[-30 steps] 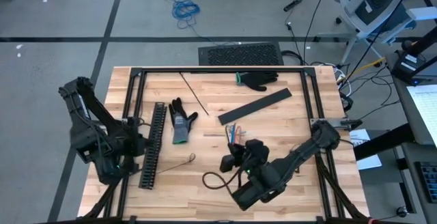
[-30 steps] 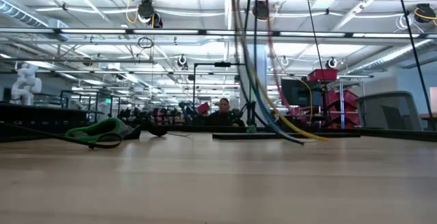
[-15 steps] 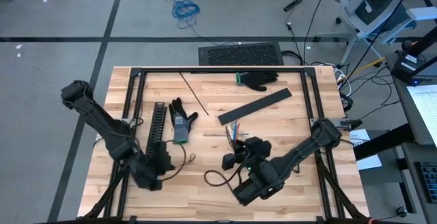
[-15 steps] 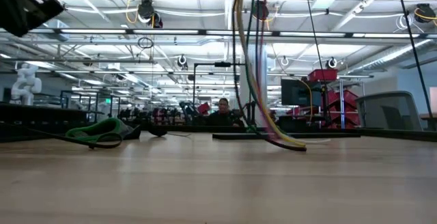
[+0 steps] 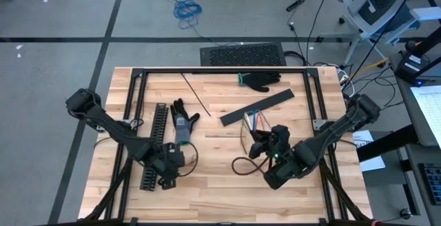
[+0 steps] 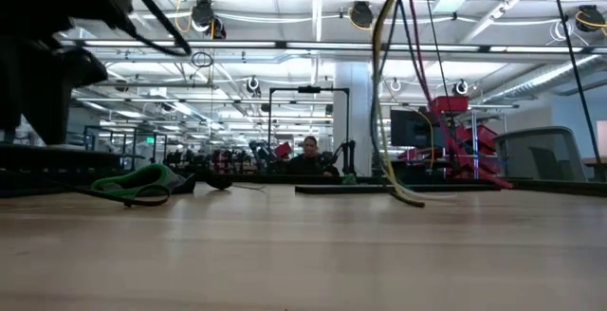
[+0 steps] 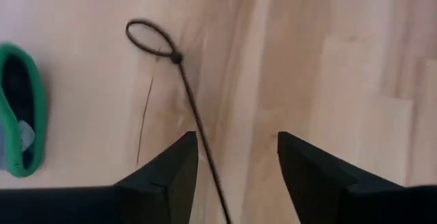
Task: Ziptie cables
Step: Wrap the cable wires with the black zip tie
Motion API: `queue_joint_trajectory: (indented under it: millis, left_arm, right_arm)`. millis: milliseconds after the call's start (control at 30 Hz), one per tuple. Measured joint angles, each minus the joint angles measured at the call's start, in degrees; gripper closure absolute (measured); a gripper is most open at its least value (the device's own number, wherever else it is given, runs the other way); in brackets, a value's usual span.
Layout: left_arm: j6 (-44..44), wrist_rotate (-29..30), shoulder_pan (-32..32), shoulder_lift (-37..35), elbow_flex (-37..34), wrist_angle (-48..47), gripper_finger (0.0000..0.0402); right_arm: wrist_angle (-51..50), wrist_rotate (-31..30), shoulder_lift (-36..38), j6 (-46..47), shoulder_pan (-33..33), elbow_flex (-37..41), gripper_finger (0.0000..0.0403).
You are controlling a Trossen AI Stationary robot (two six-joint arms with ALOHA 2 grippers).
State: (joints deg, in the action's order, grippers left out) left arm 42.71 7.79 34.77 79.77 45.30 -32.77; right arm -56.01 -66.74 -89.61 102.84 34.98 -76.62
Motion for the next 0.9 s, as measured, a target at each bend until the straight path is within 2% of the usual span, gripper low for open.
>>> queue_joint_trajectory:
  millis: [67,200,700,800,900]
  left_arm:
    - [-0.2,-1.46,-1.29,1.61,0.0,0.62,0.0196]
    - [-2.75,-2.93,-2.67,4.23,0.02,0.02,0.0193]
    - [-3.04,-4.2,-4.66,14.6,0.39,-1.64,0.0197]
    - [-2.72,-4.7,-4.85,15.55,0.43,-1.43,0.0237]
    - [-2.81,-5.84,-5.08,15.74,0.5,-0.59,0.0337]
  right_arm:
    - [6.06,0.7,1.41,-6.98,-0.3,2.06,0.0391]
    - [10.65,0.83,2.54,-16.01,-1.45,2.39,0.0391]
    - [14.06,1.07,2.96,-21.5,-3.42,2.41,0.0391]
    - [14.06,1.05,2.96,-21.9,-3.42,2.41,0.0391]
    - [14.01,1.06,3.15,-22.53,-3.4,2.41,0.0391]
